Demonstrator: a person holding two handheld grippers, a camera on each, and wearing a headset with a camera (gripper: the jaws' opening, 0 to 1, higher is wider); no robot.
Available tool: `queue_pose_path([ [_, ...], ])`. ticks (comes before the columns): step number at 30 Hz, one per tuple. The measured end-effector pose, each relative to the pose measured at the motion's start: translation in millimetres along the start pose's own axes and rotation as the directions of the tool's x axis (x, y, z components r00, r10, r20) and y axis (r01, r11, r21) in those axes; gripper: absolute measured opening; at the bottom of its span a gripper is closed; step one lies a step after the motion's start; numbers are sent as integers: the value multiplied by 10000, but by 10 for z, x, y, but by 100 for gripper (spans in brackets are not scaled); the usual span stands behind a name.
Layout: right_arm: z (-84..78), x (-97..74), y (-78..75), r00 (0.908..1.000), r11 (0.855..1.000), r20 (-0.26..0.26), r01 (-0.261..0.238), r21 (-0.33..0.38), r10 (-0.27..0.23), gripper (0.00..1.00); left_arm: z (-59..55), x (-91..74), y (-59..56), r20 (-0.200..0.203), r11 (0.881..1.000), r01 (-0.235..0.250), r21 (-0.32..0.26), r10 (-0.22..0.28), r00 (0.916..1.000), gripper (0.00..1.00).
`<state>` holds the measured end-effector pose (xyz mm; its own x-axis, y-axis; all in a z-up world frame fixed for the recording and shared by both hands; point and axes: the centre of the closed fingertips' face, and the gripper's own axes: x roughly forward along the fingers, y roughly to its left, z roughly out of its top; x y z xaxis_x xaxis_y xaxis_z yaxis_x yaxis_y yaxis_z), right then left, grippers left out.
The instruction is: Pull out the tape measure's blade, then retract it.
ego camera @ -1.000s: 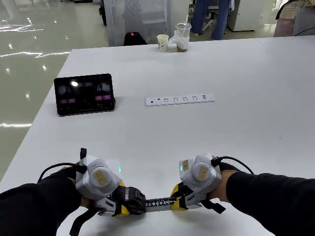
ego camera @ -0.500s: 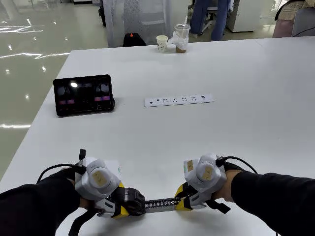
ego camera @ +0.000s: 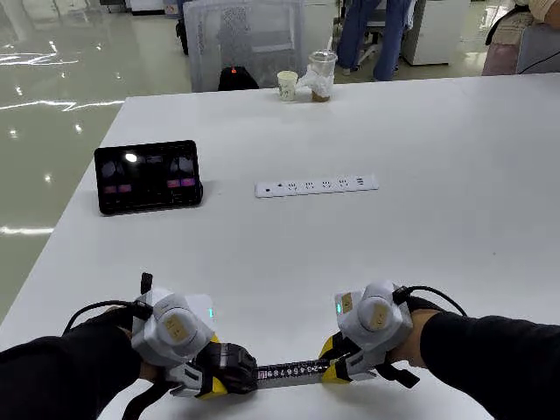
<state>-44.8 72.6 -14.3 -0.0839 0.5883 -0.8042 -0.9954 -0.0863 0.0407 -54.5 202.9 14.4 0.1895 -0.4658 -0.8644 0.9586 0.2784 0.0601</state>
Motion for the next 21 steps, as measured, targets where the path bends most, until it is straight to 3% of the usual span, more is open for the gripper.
queue_pose_path([
  [21, -154, -92, 8, 10000, 10000, -72, 26, 55, -26, 11, 1, 10, -9, -56, 10000, 43, 32, -42, 10000, 31],
])
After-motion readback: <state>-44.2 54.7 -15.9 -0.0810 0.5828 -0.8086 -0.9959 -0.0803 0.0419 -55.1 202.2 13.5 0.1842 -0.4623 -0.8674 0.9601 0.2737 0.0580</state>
